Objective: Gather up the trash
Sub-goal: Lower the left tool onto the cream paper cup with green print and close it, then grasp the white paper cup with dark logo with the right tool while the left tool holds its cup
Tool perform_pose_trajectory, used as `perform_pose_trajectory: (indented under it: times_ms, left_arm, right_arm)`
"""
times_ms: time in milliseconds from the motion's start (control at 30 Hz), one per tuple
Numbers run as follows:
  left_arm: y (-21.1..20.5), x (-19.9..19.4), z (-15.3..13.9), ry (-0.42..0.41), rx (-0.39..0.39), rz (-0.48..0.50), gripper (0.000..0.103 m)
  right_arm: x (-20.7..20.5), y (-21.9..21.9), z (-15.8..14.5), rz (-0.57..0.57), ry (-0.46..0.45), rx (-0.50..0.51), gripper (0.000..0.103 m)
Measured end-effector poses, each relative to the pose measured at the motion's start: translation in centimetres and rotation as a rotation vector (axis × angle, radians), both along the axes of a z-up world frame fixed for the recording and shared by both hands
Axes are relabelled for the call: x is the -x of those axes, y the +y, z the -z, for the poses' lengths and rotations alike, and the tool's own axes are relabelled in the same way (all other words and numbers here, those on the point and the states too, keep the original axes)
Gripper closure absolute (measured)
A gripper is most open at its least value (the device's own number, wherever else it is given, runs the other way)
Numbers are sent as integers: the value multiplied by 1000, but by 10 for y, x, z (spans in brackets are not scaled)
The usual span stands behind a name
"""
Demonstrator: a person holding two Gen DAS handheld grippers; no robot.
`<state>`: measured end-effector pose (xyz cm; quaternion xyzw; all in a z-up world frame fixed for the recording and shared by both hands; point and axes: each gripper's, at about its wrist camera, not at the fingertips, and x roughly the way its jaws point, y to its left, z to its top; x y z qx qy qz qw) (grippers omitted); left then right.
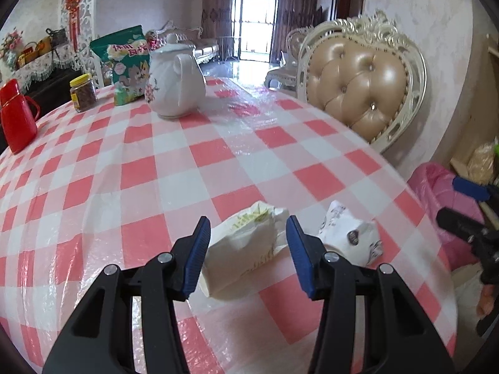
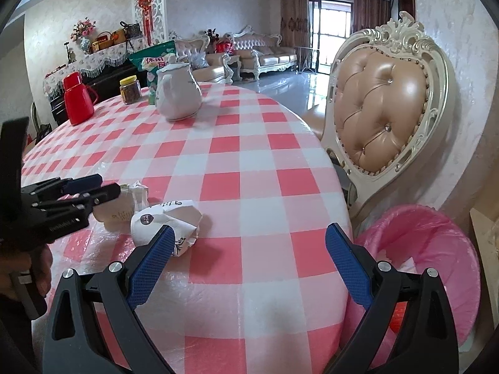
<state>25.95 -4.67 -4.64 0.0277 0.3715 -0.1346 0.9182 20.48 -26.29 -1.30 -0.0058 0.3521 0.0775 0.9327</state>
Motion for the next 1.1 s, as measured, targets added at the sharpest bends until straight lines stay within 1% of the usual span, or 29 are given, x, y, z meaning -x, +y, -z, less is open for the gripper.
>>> perform_pose_trajectory:
  times_ms: [233,400,500,533,600,633,667,700,733,800,933,1100]
  left_arm:
    - [0,-8,20,73,-43,4,54]
    - [2,-9,23,86,-44,4,54]
    - [1,-8,24,85,-66,4,55]
    - [1,-8,25,83,-78,-2,59]
    - [3,-8,23,89,-63,-3,63]
    - [4,-8,22,90,-54,-4,68]
    - [5,-8,20,92,-45,-3,75]
    - [7,-8,19,95,-36,-3,80]
    - [7,-8,19,97,-31,-3,92]
    - [8,-9,20,104,-43,-26,92]
    - [13,-10,19,116,-11,-31,93]
    - [17,-9,19,122,3,-32,92]
  right_arm:
    - [-2,7,1,-15,5,0,12]
    - [-5,12,3,-27,10,0,12]
    - [-5,17,4,-43,16,3,12]
    - [-5,19,5,-48,17,5,12]
    - [-5,22,6,-57,20,5,12]
    - [-4,23,7,-60,21,6,12]
    - [-4,25,7,-64,22,6,12]
    - [-4,26,7,-67,23,7,12]
    - [-4,27,7,-70,24,7,12]
    - [-4,30,8,-75,25,9,12]
    - [-5,37,10,-89,32,9,12]
    - [-8,49,16,-114,44,14,12]
